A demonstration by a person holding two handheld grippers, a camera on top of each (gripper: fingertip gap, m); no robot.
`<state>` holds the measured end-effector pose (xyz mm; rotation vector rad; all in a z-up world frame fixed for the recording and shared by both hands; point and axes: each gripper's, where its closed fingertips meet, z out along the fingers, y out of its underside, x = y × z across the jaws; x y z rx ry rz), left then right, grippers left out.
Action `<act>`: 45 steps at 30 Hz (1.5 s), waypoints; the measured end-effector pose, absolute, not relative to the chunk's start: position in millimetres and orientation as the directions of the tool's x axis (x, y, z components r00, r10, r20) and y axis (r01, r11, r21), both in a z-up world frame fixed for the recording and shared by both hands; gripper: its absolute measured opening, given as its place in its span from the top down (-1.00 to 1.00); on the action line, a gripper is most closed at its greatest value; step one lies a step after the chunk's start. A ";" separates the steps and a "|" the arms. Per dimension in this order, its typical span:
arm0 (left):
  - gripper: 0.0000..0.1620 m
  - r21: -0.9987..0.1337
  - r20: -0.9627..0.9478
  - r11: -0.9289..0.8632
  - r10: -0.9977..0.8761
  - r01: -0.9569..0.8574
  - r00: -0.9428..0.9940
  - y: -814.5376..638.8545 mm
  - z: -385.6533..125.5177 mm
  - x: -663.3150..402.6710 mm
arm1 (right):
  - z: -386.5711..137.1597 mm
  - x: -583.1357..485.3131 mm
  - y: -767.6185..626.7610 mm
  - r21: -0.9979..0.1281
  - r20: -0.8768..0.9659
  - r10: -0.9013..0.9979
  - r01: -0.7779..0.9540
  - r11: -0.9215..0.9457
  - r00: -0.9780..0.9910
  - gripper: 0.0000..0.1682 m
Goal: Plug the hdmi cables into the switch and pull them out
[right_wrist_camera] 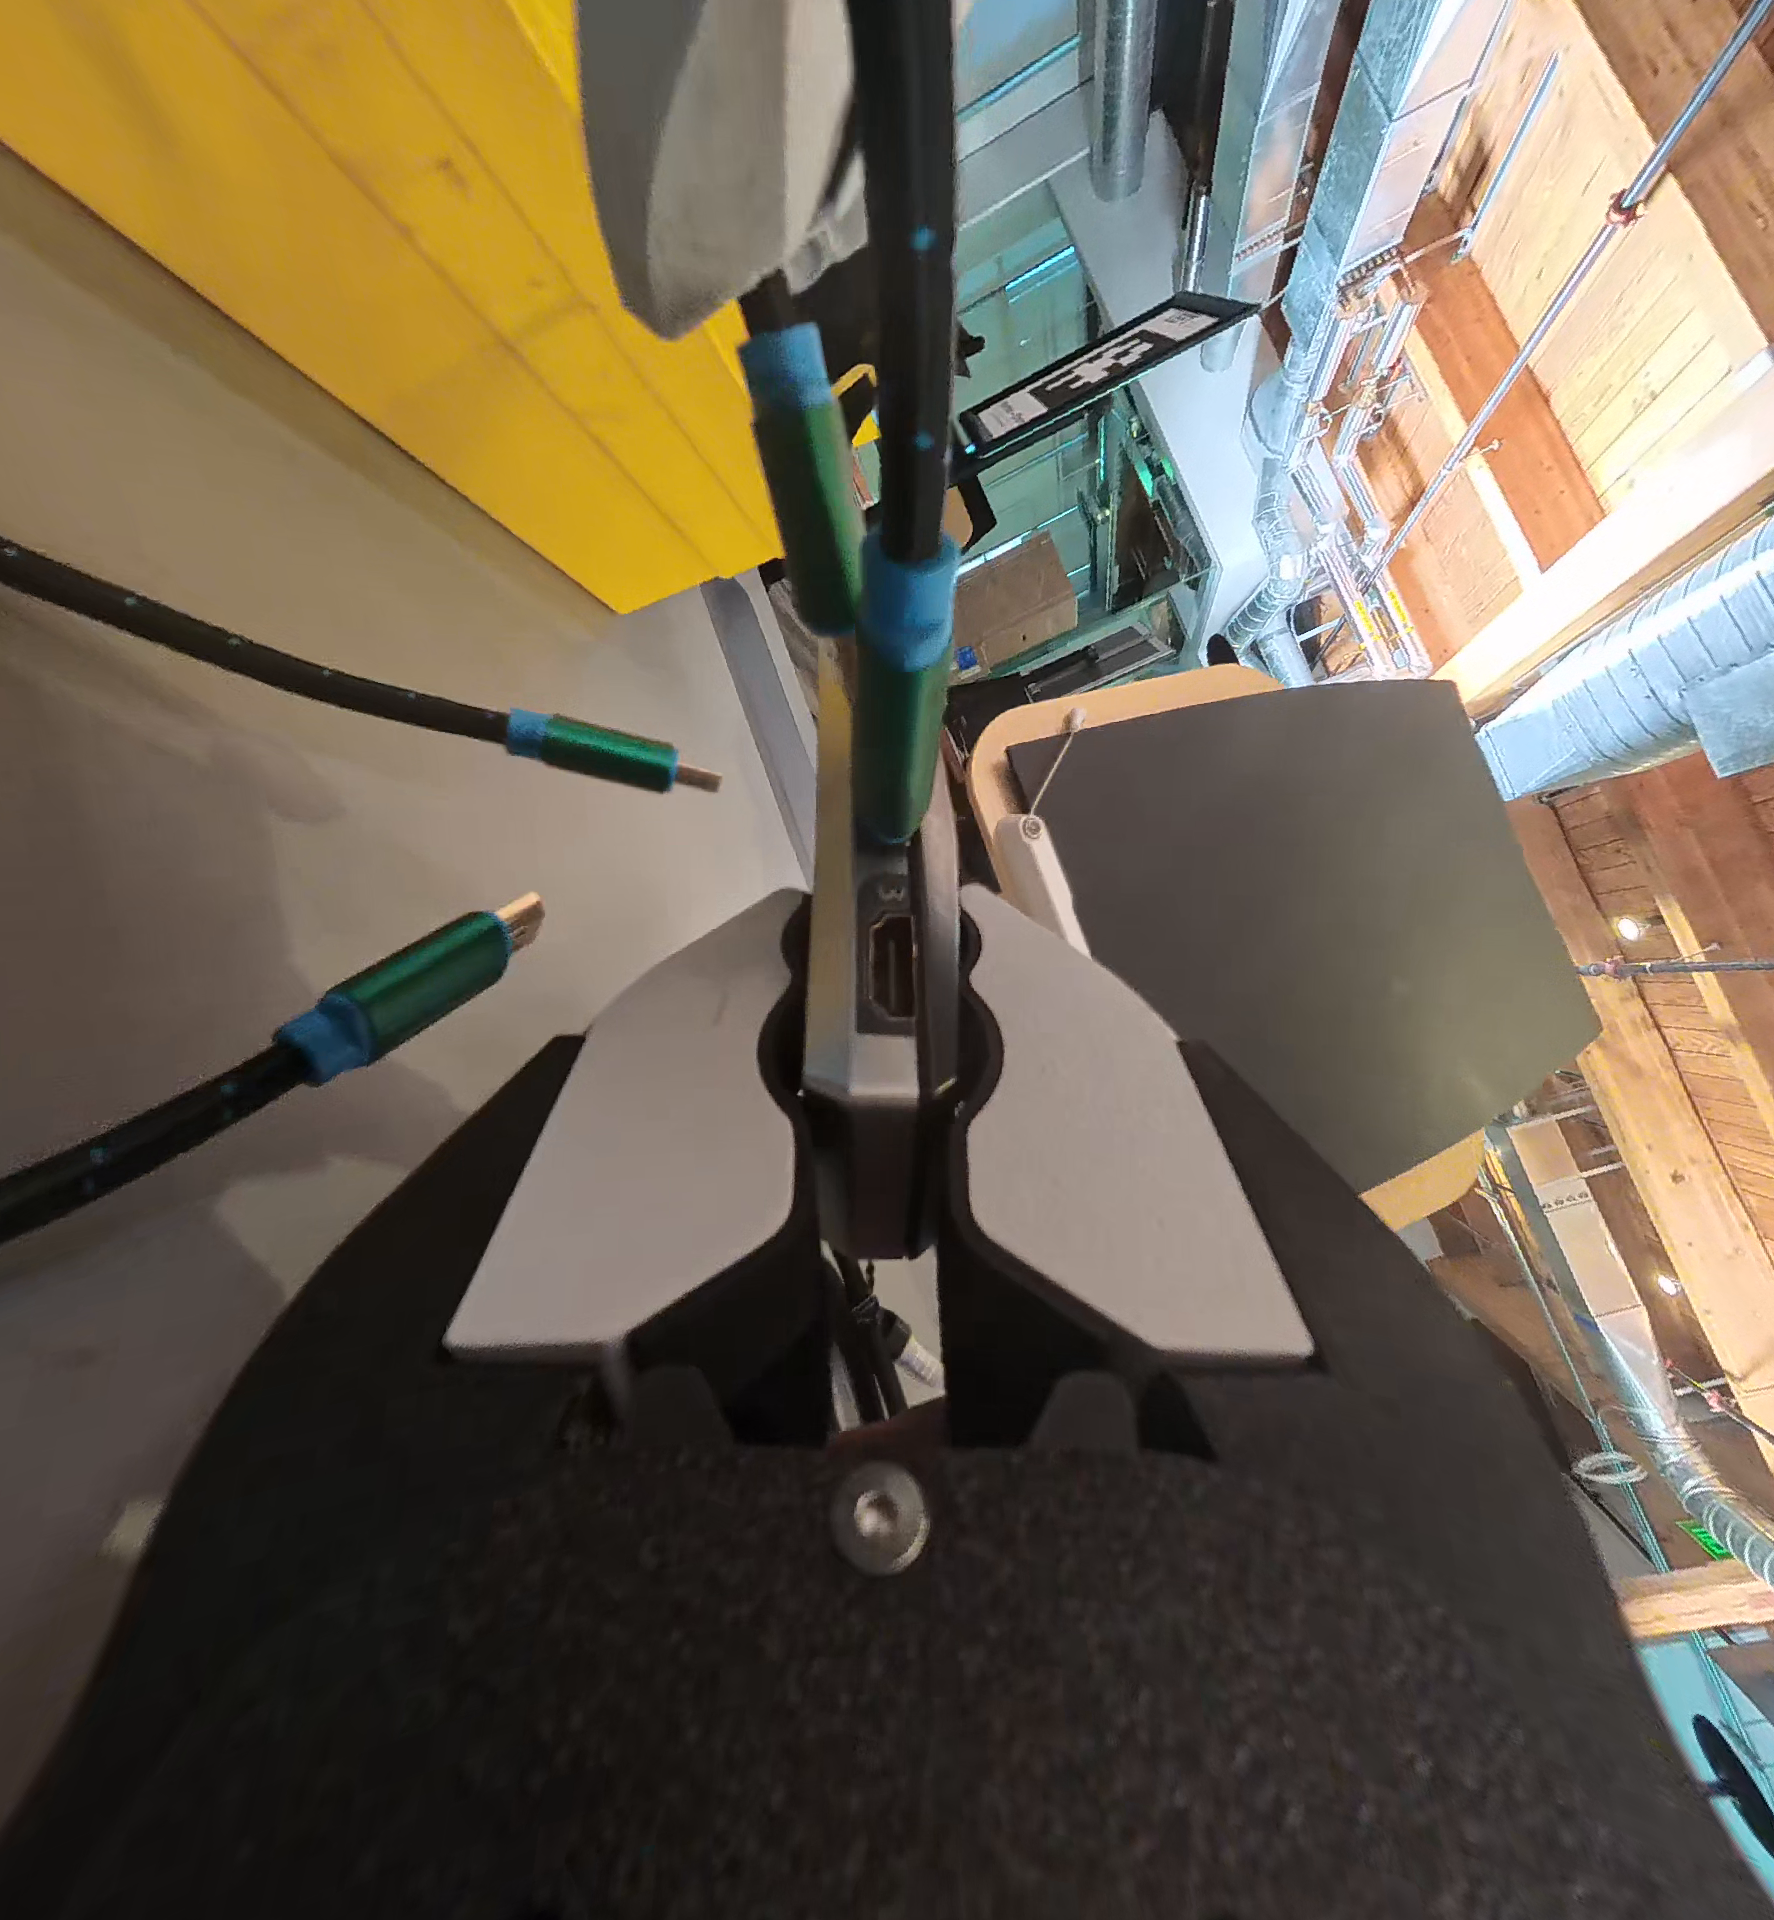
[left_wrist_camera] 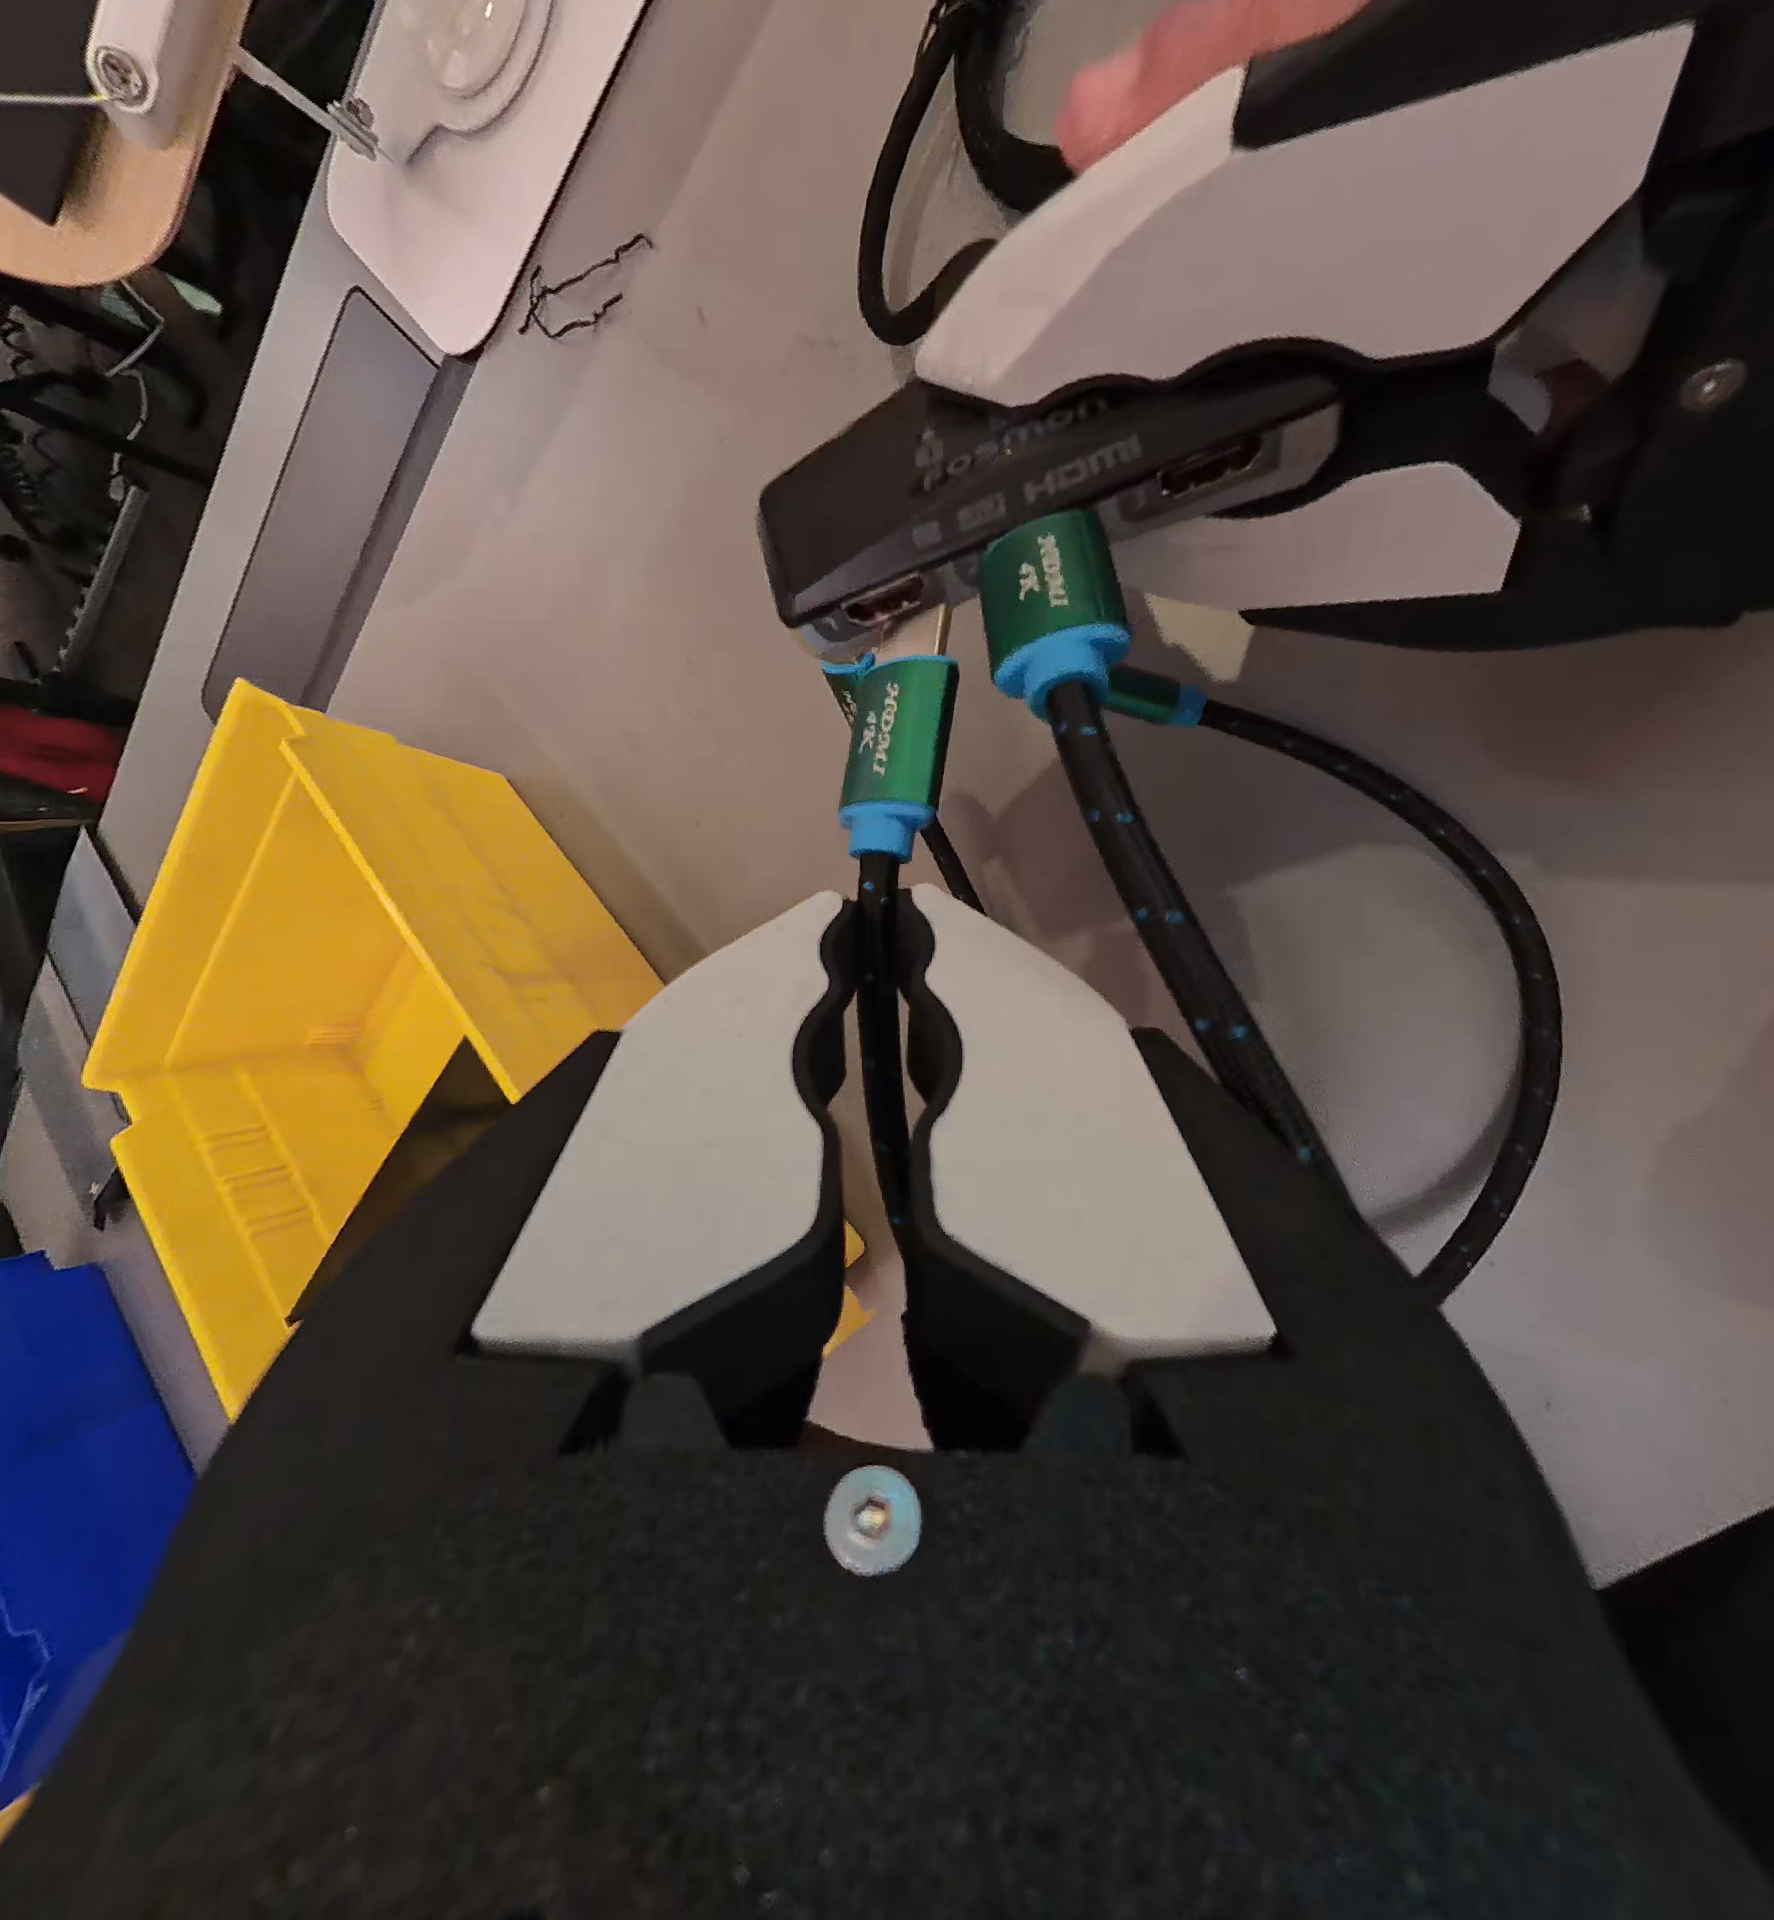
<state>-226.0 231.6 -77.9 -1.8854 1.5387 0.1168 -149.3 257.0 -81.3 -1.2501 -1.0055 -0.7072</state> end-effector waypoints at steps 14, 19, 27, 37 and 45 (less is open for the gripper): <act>0.92 -0.398 -0.590 -0.029 -0.757 -0.917 0.280 239.9 -75.8 -226.0 | -87.1 -148.9 259.5 -0.404 0.915 0.085 0.896 0.183 0.395 0.73; 0.93 -0.336 -0.673 0.002 -0.700 -0.942 0.238 238.4 -74.9 -224.9 | -90.9 -148.7 260.0 -0.378 0.926 0.078 0.910 0.168 0.370 0.74; 0.93 -0.349 -0.687 0.018 -0.685 -0.937 0.243 232.7 -73.7 -218.2 | -92.3 -147.1 260.4 -0.381 0.924 0.059 0.913 0.147 0.377 0.74; 0.93 -0.551 -0.490 -0.015 -0.803 -0.835 0.338 228.2 -74.9 -205.3 | -96.1 -144.5 263.6 -0.407 0.913 0.074 0.902 0.142 0.400 0.74; 0.92 -0.321 -0.830 0.327 -0.550 -0.889 0.097 238.2 -68.8 -206.6 | -94.2 -140.1 264.1 -0.414 0.910 0.061 0.897 0.157 0.409 0.74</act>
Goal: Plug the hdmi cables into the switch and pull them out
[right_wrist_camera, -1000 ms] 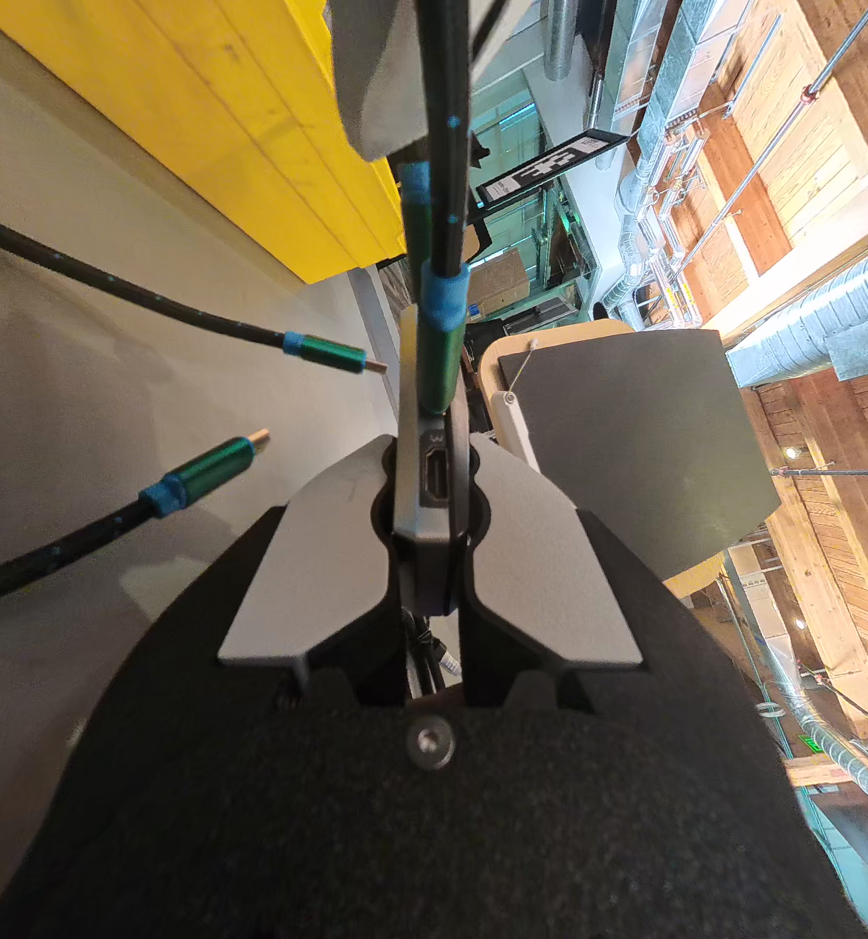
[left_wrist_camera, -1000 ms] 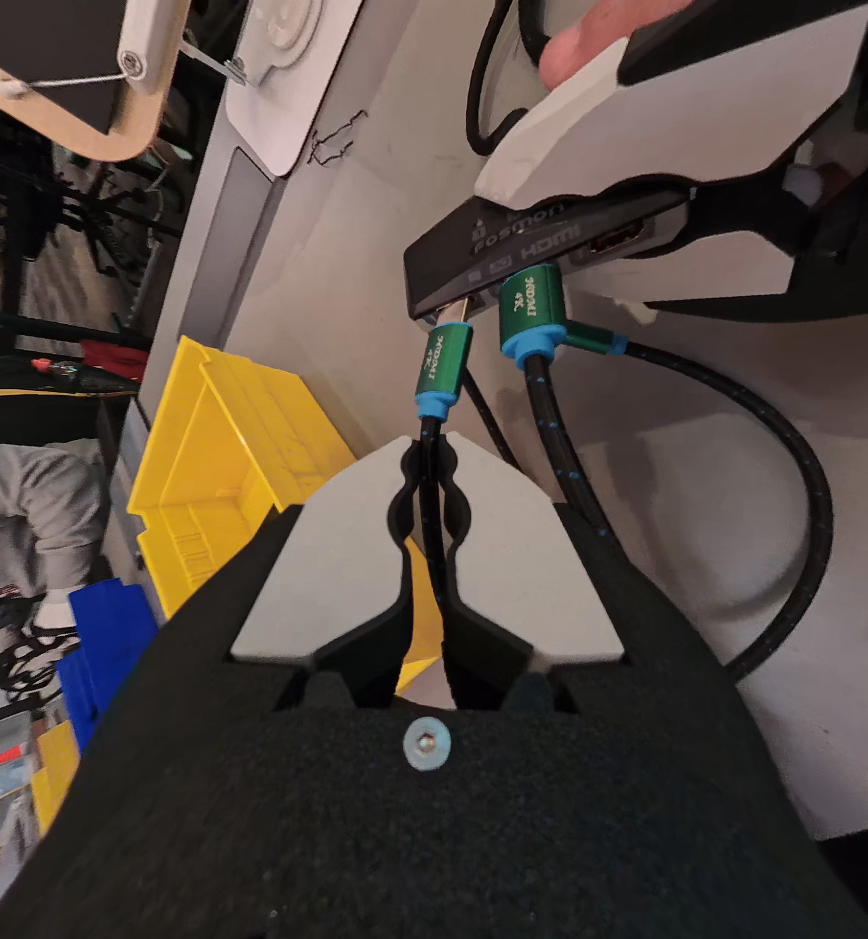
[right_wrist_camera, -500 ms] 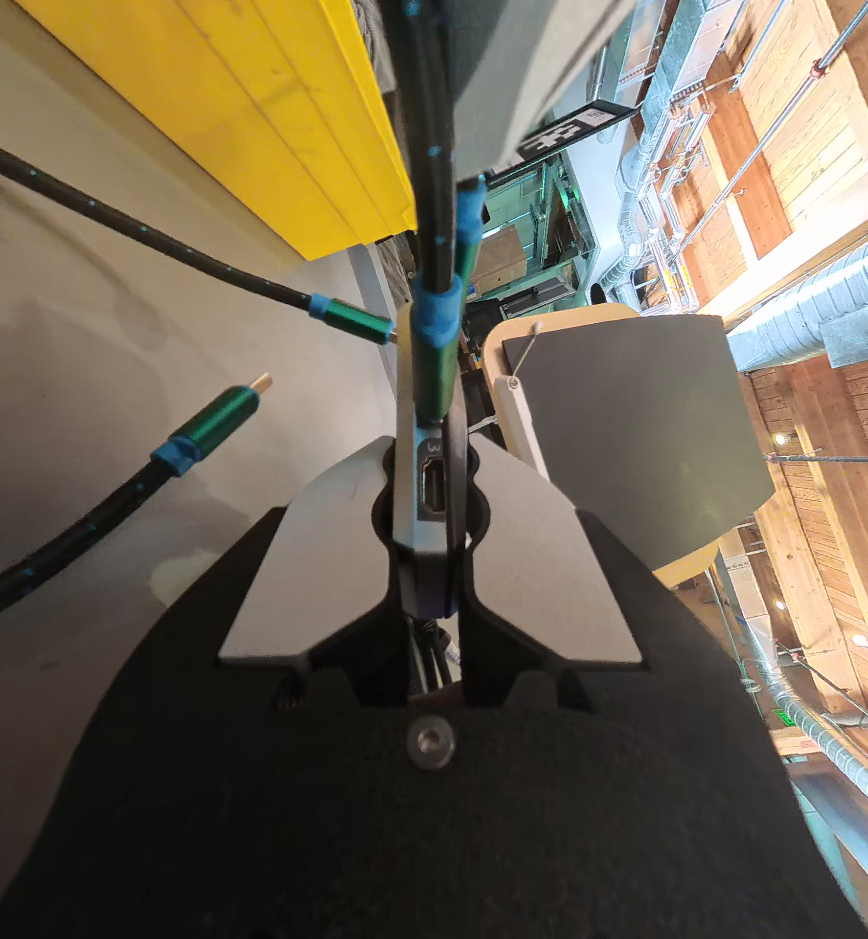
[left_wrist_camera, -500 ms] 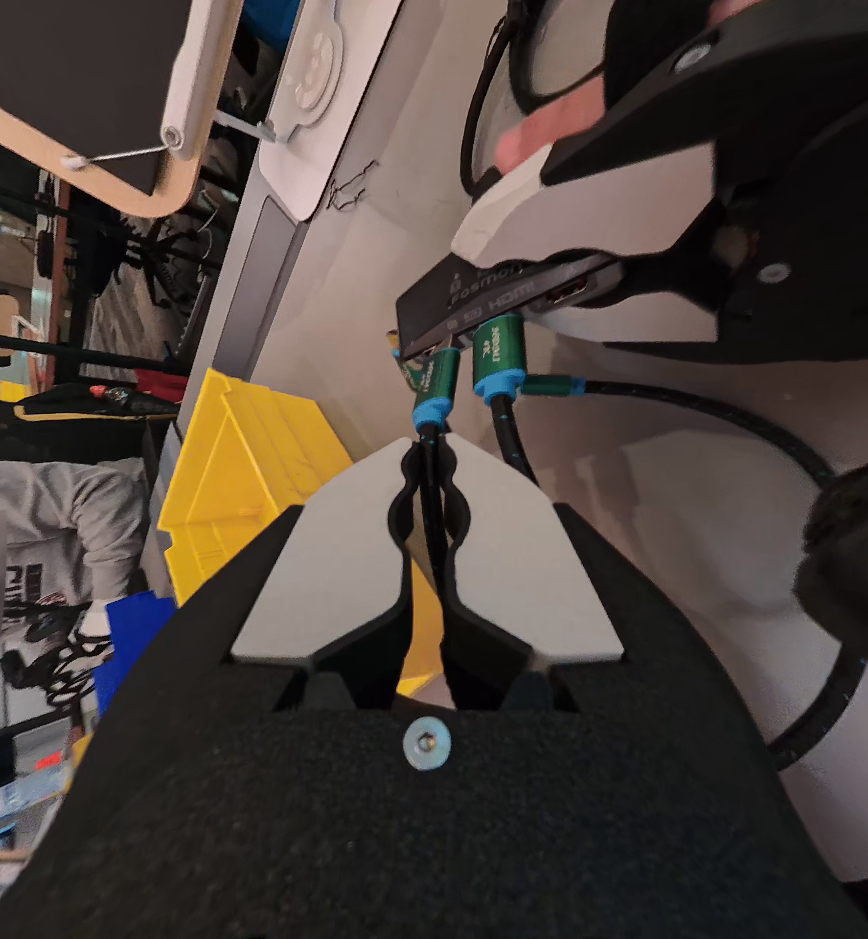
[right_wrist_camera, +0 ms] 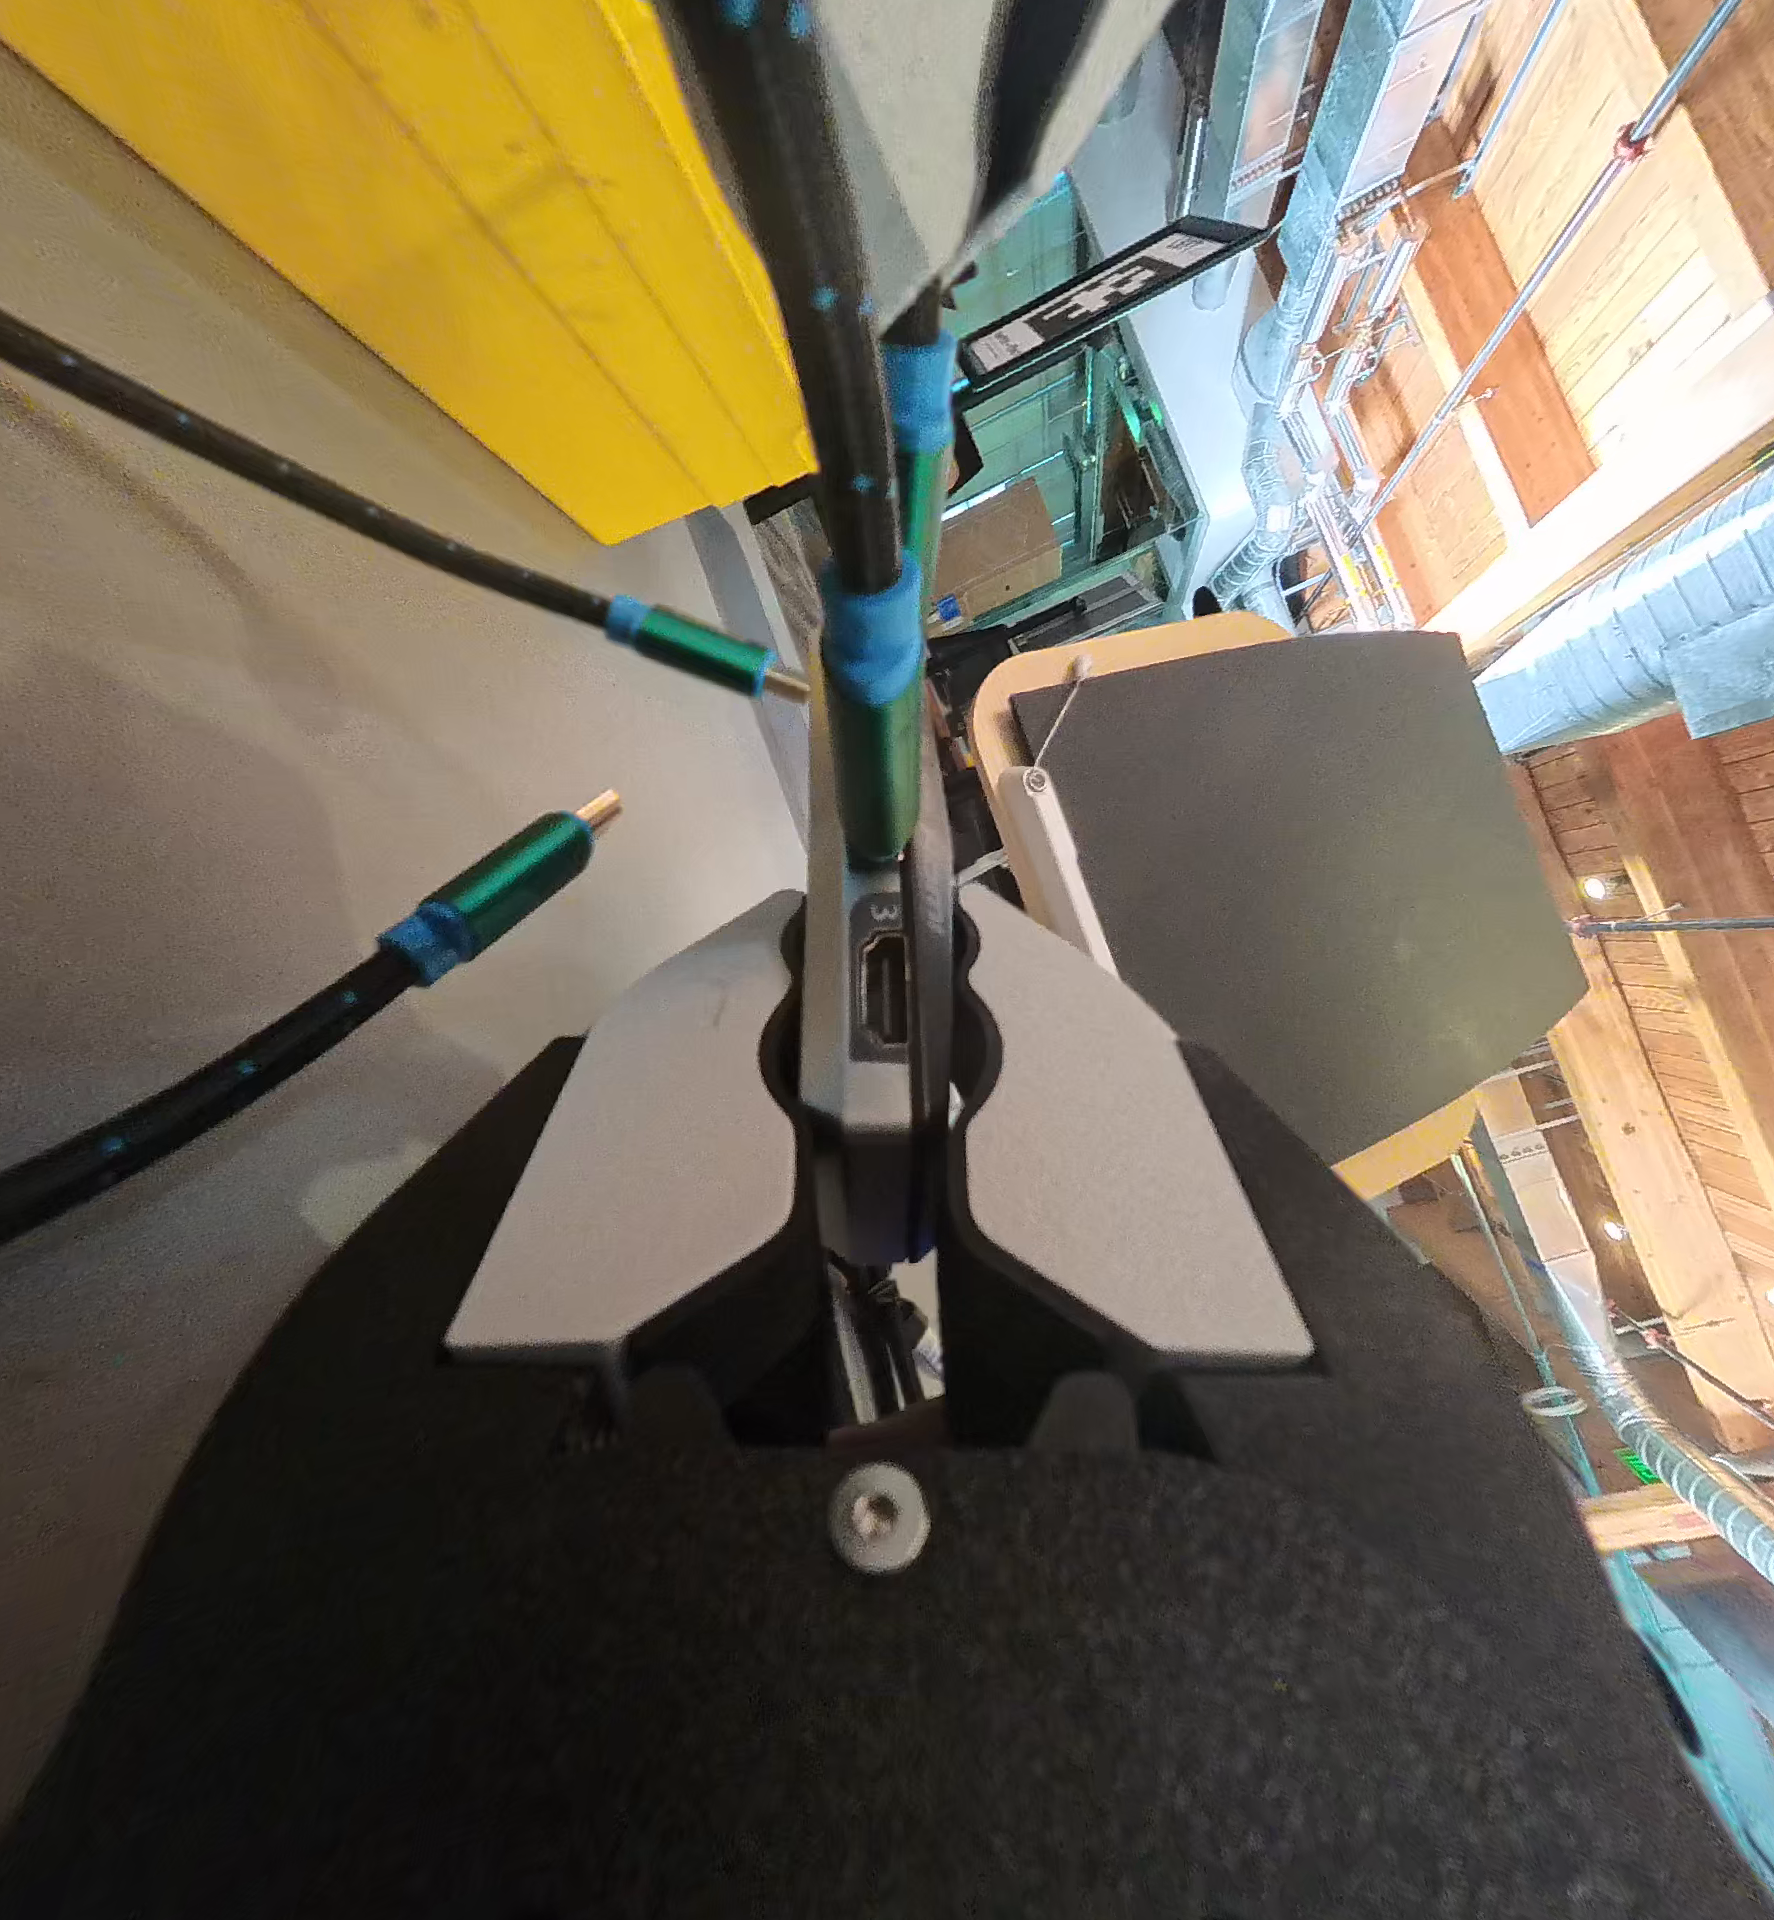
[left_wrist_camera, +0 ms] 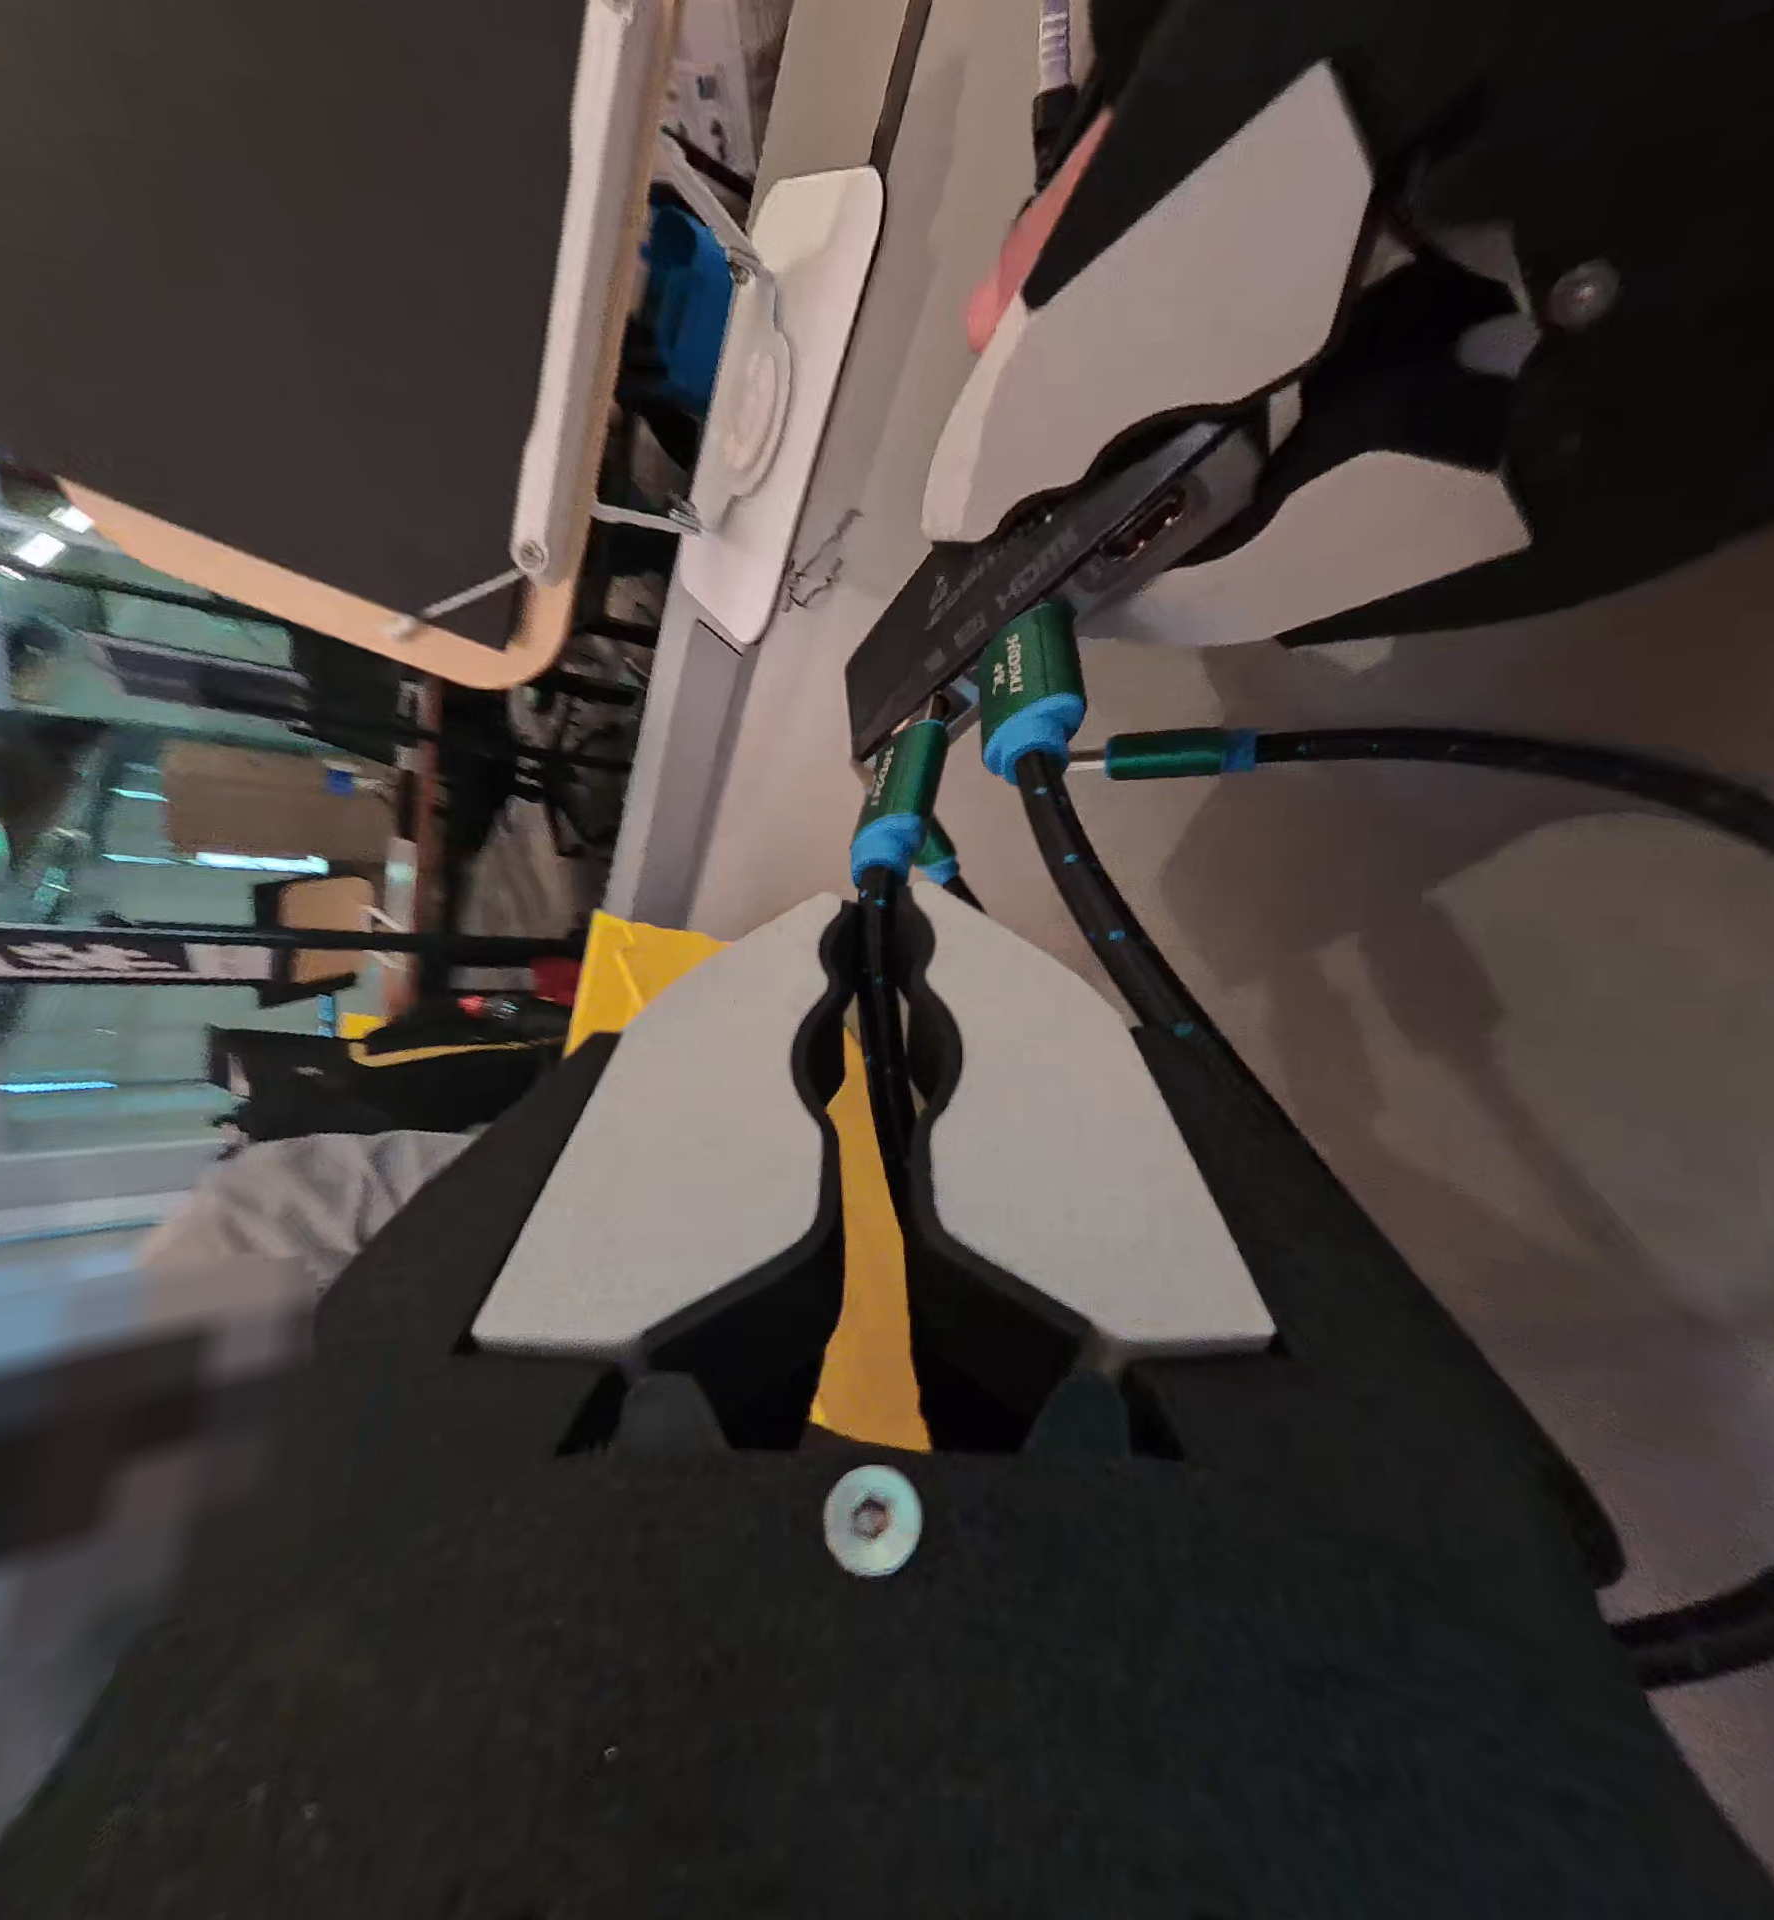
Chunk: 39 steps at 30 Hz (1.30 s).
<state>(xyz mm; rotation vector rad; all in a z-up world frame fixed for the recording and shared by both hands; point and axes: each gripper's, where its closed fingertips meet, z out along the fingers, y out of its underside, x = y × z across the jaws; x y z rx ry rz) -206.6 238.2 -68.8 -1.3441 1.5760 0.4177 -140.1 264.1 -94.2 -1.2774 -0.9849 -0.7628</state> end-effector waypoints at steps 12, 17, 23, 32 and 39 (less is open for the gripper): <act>0.93 -0.293 -0.867 0.356 -0.491 -0.887 0.089 238.7 -75.2 -201.8 | -95.3 -138.5 264.4 -0.432 0.902 0.076 0.891 0.137 0.426 0.75; 0.93 -0.347 -0.850 0.349 -0.509 -0.870 0.135 238.6 -75.5 -198.3 | -94.0 -139.7 262.6 -0.431 0.903 0.072 0.891 0.143 0.425 0.75; 0.93 -0.381 -0.821 0.311 -0.547 -0.871 0.164 243.1 -80.9 -200.7 | -97.9 -142.7 261.9 -0.445 0.895 0.091 0.887 0.121 0.437 0.76; 0.88 -0.584 -0.669 0.256 -0.689 -0.770 0.279 233.2 -74.5 -199.8 | -100.6 -141.6 268.5 -0.439 0.897 0.129 0.886 0.151 0.422 0.73; 0.58 -0.934 -0.152 -0.066 -0.815 -0.351 0.559 172.2 -39.1 -283.6 | -71.6 -119.9 277.1 -0.517 0.855 0.114 0.852 0.090 0.506 0.73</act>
